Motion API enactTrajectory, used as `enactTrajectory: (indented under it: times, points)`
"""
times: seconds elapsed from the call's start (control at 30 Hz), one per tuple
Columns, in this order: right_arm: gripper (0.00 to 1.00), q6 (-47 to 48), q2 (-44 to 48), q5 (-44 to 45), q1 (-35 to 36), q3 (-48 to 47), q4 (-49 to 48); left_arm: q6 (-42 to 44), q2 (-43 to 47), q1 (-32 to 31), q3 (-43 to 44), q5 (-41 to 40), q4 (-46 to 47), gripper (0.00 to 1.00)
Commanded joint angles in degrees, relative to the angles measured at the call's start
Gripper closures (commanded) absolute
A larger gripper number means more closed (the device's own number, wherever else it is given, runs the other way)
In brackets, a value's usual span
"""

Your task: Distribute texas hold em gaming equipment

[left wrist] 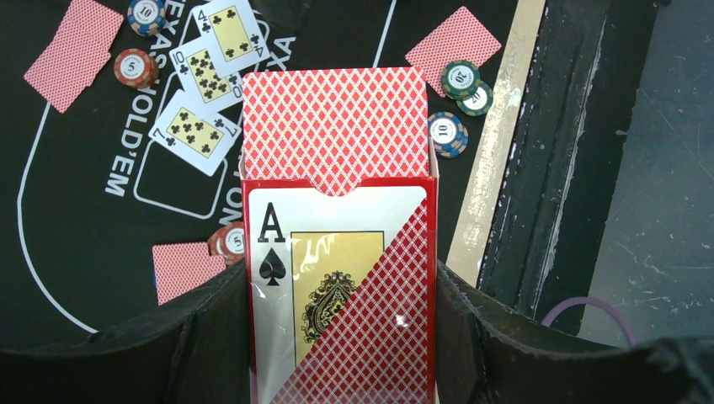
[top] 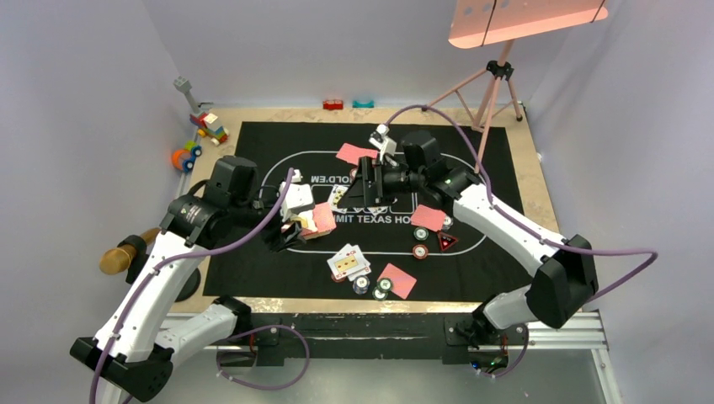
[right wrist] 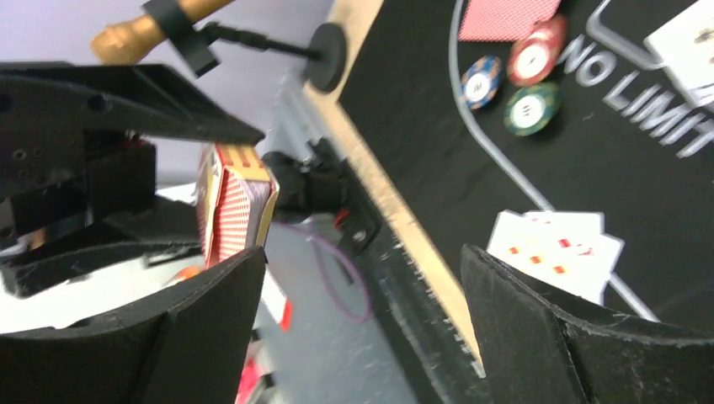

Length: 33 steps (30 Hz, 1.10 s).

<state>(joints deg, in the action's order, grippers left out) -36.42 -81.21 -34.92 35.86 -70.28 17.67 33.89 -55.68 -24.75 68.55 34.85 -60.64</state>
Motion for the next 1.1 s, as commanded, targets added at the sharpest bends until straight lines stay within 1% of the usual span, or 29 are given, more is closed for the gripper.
enactTrajectory:
  times: [0.0, 0.2, 0.33, 0.43, 0.6, 0.67, 0.83, 1.07]
  points:
    - [0.09, -12.6, 0.6, -13.8, 0.9, 3.5, -16.2, -0.8, 0.2, 0.4, 0.0, 1.5, 3.5, 1.00]
    - [0.07, -13.0, -3.6, -13.6, 5.0, 0.6, -15.7, -0.8, 0.3, 0.4, 0.1, 1.3, 3.5, 1.00]
    - [0.06, -16.1, -4.2, -14.3, 5.4, 1.7, -20.2, -0.6, 0.4, 0.4, 0.0, 1.1, 3.3, 1.00]
    - [0.05, -17.1, -4.8, -14.1, 6.0, 1.8, -21.3, -0.5, 0.4, 0.4, 0.0, 1.0, 3.2, 1.00]
    - [0.04, -17.4, -7.7, -14.1, 6.9, 0.4, -19.1, -0.7, 0.2, 0.4, 0.6, 1.3, 3.2, 1.00]
    - [0.08, -17.6, -8.1, -14.4, 6.8, 0.5, -18.4, -0.7, 0.4, 0.4, 0.7, 1.2, 3.1, 1.00]
    - [0.22, -17.9, -8.1, -14.6, 6.8, 0.9, -17.9, -0.6, 0.4, 0.4, 0.8, 1.1, 2.9, 1.00]
    - [0.39, -17.9, -6.1, -15.6, 5.1, 2.9, -17.8, -0.5, 0.2, 0.4, 1.2, 1.2, 2.8, 1.00]
